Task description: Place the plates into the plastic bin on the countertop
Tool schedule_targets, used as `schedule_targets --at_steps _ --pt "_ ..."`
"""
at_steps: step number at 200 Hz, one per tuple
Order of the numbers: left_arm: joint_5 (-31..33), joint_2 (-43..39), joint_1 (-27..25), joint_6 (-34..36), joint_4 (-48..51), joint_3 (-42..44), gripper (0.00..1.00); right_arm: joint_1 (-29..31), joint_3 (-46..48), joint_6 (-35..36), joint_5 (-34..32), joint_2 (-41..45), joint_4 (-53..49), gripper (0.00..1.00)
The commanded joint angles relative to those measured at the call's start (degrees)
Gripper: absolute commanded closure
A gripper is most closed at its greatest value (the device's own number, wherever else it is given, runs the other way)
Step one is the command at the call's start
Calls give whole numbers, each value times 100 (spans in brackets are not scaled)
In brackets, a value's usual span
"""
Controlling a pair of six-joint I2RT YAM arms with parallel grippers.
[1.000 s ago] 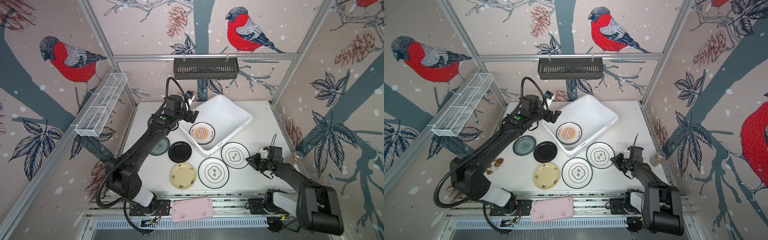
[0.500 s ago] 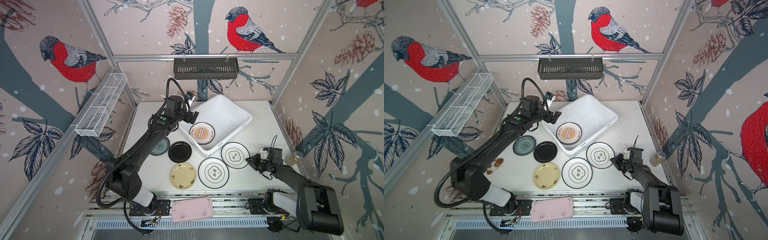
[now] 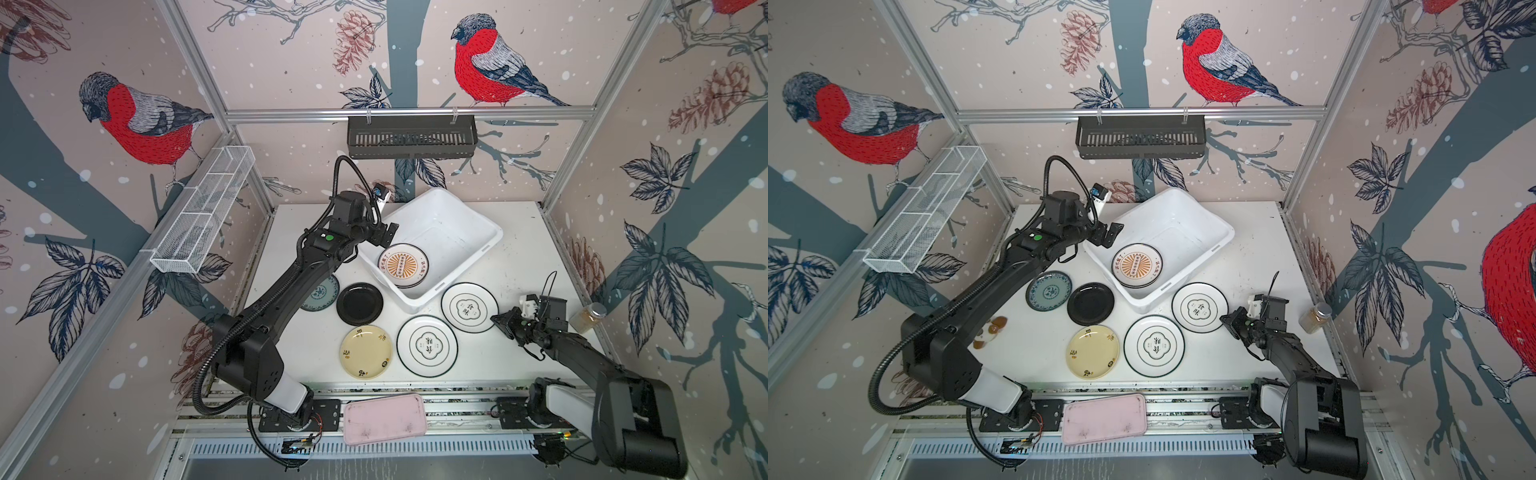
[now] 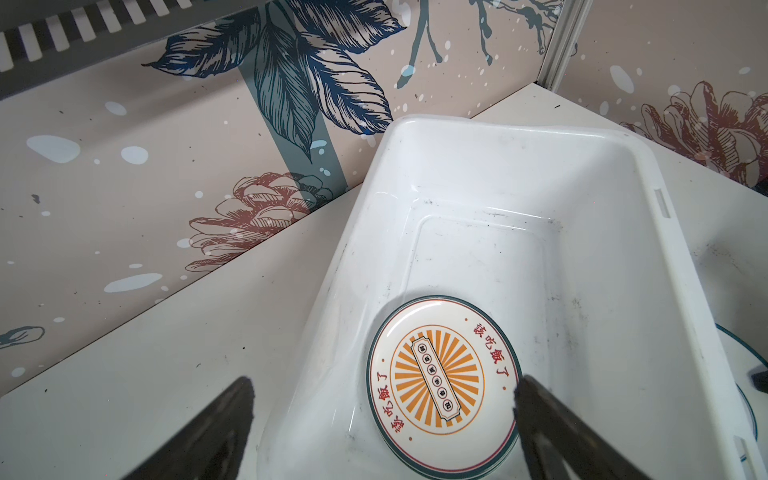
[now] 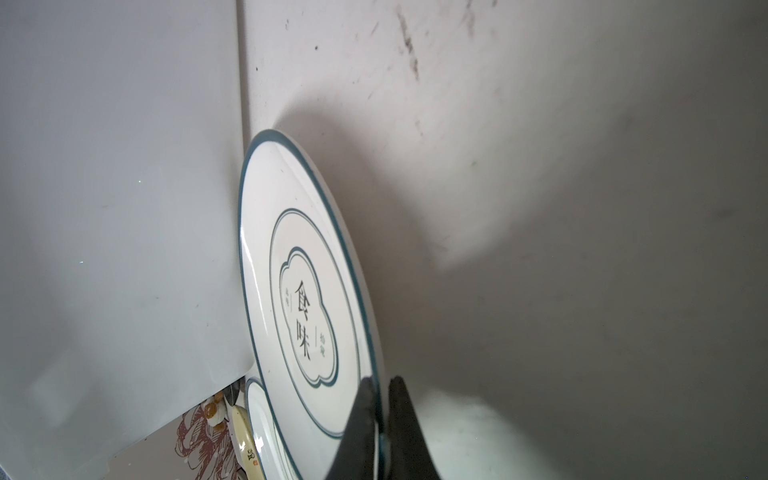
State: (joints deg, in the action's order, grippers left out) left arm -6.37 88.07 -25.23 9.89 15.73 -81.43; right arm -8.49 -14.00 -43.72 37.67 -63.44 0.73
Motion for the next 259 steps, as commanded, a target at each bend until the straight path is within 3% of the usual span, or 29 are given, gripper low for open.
schedule_targets --at_steps 1,65,123,259 --pt "-65 26 -8 6 -152 -74 4 -29 11 -35 -154 90 -189 94" --pt "-62 95 -21 -30 -175 -113 4 -136 -124 -13 -239 676 -640 99" --pt "-57 140 -17 -97 -175 -150 4 -245 -657 52 -677 1380 -1594 100" --pt "-89 78 -17 -284 -220 6 4 -268 -1473 404 -896 2256 -3407 99"
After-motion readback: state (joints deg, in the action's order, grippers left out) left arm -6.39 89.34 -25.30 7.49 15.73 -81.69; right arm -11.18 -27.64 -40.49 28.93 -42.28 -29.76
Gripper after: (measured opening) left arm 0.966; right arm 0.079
